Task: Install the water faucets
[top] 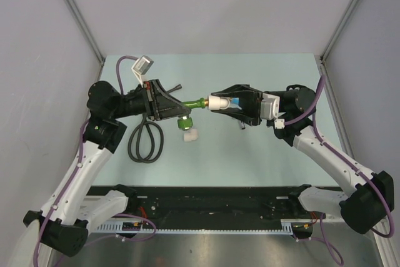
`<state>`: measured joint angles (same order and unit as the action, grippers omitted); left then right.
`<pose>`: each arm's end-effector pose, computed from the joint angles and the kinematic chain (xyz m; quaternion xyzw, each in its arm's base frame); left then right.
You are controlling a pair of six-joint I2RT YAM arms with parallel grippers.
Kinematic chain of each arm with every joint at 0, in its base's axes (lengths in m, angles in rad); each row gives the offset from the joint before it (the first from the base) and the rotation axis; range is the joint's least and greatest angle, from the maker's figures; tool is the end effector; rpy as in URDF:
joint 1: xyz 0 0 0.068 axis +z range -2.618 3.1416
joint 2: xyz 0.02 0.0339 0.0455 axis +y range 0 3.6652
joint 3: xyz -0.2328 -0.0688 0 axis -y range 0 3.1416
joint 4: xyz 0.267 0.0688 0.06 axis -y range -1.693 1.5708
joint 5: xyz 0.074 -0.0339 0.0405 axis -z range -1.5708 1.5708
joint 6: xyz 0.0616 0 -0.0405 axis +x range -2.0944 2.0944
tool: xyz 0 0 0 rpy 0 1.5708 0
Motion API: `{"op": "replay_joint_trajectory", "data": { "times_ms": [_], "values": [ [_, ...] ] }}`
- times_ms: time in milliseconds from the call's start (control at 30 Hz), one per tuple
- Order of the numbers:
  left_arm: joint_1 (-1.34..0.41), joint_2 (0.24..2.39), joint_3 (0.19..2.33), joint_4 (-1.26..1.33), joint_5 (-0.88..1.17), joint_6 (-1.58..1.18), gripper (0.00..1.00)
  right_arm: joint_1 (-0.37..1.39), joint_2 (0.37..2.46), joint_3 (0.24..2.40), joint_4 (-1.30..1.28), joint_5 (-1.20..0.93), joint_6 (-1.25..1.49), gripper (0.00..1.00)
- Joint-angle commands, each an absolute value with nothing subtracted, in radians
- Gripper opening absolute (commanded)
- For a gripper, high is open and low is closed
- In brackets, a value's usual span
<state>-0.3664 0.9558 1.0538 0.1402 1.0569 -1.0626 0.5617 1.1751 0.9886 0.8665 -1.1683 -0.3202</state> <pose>0.2113 -0.1385 0.4141 0.1905 0.6370 -0.6802 0.3086 0.2068 0.1971 0.3995 -0.6035 0.1126 0.3265 0.7187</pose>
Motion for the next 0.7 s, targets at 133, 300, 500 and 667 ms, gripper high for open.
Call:
{"op": "replay_joint_trajectory", "data": {
  "times_ms": [133,300,500,667],
  "values": [
    [-0.35,0.945,1.111,0.127,1.127,-1.023,0.0,0.563,1.167,1.026,0.825,-1.187,-0.348,0.0],
    [-0.35,0.953,1.124,0.095,1.15,-1.0,0.0,0.568,1.169,1.035,0.819,-1.213,-0.347,0.0],
    [-0.35,0.973,1.157,0.008,1.152,-0.928,0.0,0.575,1.173,1.048,0.813,-1.239,-0.345,0.0],
    [-0.35,0.989,1.187,-0.104,1.14,-0.853,0.0,0.577,1.177,1.061,0.773,-1.246,-0.371,0.0]
  ]
}}
